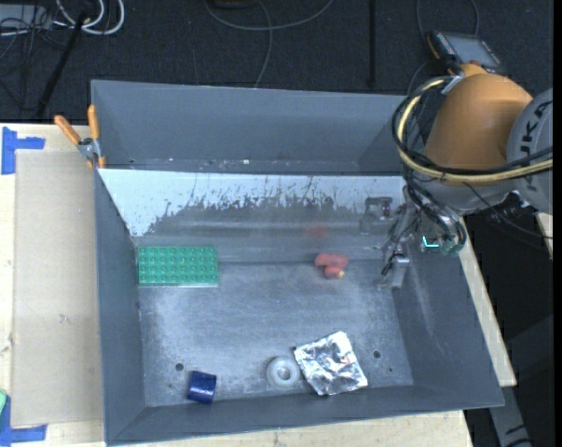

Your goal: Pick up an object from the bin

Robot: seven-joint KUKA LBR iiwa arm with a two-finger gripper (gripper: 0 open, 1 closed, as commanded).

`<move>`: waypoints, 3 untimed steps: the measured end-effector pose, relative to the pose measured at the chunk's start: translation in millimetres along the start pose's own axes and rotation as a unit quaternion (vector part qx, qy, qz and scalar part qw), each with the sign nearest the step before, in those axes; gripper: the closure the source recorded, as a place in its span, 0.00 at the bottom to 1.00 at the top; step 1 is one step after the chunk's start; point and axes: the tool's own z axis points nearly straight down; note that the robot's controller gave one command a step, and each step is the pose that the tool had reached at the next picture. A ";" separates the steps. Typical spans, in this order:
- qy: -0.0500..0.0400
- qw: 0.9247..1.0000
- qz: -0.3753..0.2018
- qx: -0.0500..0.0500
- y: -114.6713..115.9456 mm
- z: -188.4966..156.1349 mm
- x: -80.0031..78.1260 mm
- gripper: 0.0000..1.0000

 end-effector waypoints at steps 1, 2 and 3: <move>0.003 0.997 -0.072 -0.001 54.5 109.3 105.8 0.00; -0.006 0.970 -0.242 0.001 100.9 73.8 140.3 0.00; -0.005 0.986 -0.167 0.001 77.8 74.8 139.5 0.00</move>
Offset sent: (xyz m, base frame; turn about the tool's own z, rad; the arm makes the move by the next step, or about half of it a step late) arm -0.1019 0.0526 -0.1037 -0.1432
